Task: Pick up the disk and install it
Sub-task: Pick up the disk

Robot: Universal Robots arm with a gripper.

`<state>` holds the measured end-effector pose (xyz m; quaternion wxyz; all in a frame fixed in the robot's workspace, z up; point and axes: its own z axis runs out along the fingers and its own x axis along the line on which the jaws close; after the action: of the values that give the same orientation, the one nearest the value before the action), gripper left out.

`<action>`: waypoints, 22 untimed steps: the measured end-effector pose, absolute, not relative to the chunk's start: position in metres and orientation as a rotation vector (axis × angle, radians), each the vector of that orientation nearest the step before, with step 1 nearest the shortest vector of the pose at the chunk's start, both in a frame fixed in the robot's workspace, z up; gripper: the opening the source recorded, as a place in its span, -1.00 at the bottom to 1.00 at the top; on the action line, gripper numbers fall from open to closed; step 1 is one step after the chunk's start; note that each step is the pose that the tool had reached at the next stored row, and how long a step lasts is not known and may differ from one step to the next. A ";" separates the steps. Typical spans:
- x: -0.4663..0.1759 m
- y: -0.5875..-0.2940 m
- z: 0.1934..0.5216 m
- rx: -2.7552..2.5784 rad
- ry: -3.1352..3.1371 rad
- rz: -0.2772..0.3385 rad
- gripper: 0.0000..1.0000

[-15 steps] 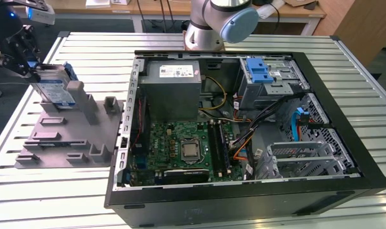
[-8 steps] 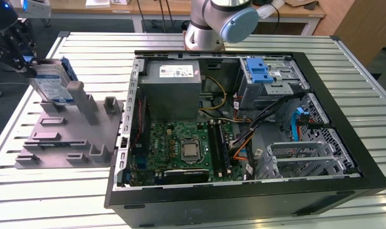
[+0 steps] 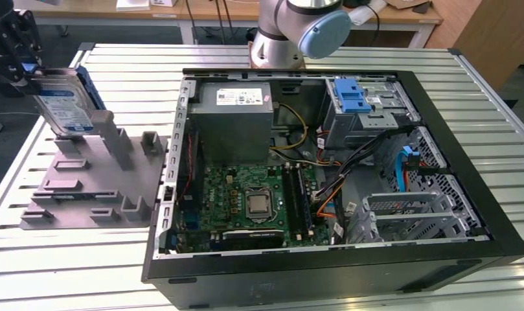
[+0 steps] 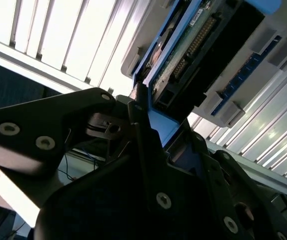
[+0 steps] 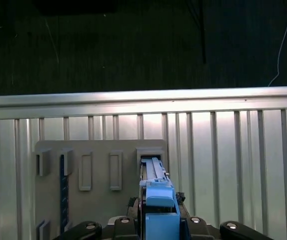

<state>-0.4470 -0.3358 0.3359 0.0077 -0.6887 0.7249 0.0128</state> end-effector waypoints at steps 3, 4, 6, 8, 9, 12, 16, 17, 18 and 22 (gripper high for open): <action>-0.447 -0.336 0.346 -2.153 2.266 0.040 -0.27; -0.447 -0.336 0.350 -2.153 2.266 0.039 -0.27; -0.447 -0.336 0.357 -2.154 2.267 0.039 -0.27; -0.447 -0.336 0.363 -2.154 2.267 0.038 -0.27; -0.447 -0.336 0.367 -2.154 2.268 0.037 -0.27; -0.447 -0.336 0.378 -2.155 2.268 0.036 -0.27; -0.447 -0.336 0.394 -2.156 2.269 0.034 -0.27; -0.447 -0.336 0.397 -2.156 2.269 0.034 -0.27; -0.447 -0.336 0.401 -2.156 2.269 0.034 -0.27; -0.447 -0.336 0.416 -2.156 2.270 0.032 -0.27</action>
<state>-0.4470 -0.3357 0.4163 0.0054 -0.6887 0.7249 0.0104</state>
